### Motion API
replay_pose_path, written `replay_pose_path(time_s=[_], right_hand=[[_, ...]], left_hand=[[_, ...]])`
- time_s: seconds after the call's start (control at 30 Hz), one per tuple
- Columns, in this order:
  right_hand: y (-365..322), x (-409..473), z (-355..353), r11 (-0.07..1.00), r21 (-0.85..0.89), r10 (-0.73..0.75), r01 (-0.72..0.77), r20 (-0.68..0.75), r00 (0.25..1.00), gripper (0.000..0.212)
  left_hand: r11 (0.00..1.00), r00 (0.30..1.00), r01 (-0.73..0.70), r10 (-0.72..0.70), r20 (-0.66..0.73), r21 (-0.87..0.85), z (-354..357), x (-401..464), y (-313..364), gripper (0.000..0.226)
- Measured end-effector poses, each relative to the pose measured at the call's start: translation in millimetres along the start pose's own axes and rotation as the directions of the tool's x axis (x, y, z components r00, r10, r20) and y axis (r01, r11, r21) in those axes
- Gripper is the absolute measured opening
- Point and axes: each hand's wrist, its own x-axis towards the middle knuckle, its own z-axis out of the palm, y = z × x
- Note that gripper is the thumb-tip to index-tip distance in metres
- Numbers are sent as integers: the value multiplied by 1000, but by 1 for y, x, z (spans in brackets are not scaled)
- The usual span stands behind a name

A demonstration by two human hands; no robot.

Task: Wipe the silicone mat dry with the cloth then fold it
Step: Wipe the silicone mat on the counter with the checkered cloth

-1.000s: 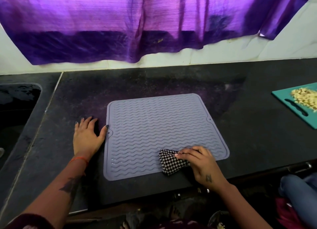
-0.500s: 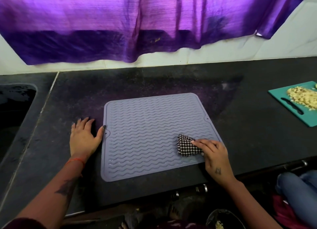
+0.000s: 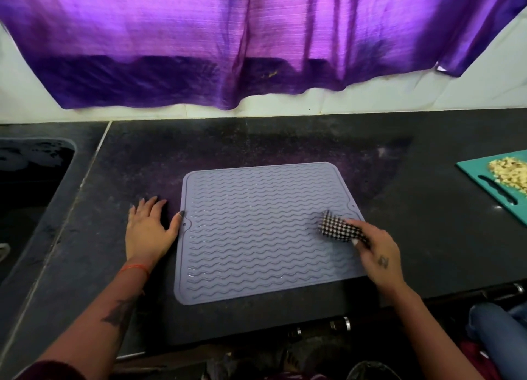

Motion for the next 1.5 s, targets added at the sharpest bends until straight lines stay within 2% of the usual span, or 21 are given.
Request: replay_pose_path(time_s=[0.03,0.07,0.1,0.13,0.2,0.23,0.27,0.33,0.37,0.43,0.5,0.6,0.73,0.8,0.97,1.03,1.1,1.17,1.3,1.4,1.5], right_hand=[[-8,4,-4,975,201,96,-94,1,995,49],[-17,9,-7,878,441,196,-185,22,980,46],[-27,14,-9,701,669,277,-246,62,959,42],[-35,18,-11,477,826,334,-301,146,931,33],[-49,24,-12,75,915,296,-397,360,885,14],[-55,26,-10,-55,892,232,-449,448,863,21],[-59,29,-6,-121,858,161,-499,513,843,31],[-69,31,7,-164,801,76,-575,592,803,49],[-75,31,15,-155,771,64,-618,632,772,54],[-90,33,32,-66,718,86,-693,696,713,51],[-104,35,47,68,685,108,-726,718,688,43],[-123,45,65,325,636,106,-700,712,695,59],[-153,74,72,741,489,27,-461,664,747,43],[-170,92,76,851,448,-84,-273,630,772,42],[-200,131,114,936,336,-273,104,508,817,43],[-201,138,136,931,60,-341,359,487,804,41],[-201,136,147,797,-267,-371,541,489,789,41],[-202,127,152,740,-341,-420,580,440,794,49],[-187,101,164,778,-259,-455,572,395,798,61],[-182,104,167,785,-221,-494,579,341,800,60],[-191,131,160,787,-176,-490,591,403,773,51]], left_hand=[[1000,1000,2,-2,-2,-3,0,0,0,83],[1000,1000,5,-5,-3,-5,-1,0,0,83],[1000,1000,6,-6,-2,-7,-1,0,0,82],[1000,1000,6,-6,1,-10,-2,0,1,82],[1000,1000,2,-2,0,-18,-2,0,1,82],[1000,1000,1,-1,-1,-20,-2,0,1,81],[1000,1000,2,-2,-1,-22,-2,0,1,81],[1000,1000,5,-5,0,-24,-2,0,1,79],[1000,1000,6,-6,1,-25,-2,0,1,79],[999,1000,8,-8,0,-34,-3,0,0,79],[999,1000,9,-9,1,-38,-3,0,1,79],[1000,1000,9,-9,2,-30,-3,1,1,79],[999,1000,3,-3,-2,-38,-4,4,2,79],[999,1000,-2,2,-6,-39,-4,4,3,79],[999,1000,3,-4,-4,-50,-4,5,3,78],[999,1000,2,-3,-7,-53,-3,6,2,77],[999,1000,1,-2,-8,-51,-2,6,2,76],[998,1000,5,-6,-8,-59,-2,6,2,76],[998,1000,9,-10,-12,-67,-2,6,2,76],[998,1000,11,-11,-9,-65,-2,6,2,76],[998,1000,11,-11,-9,-62,-2,6,2,75]])
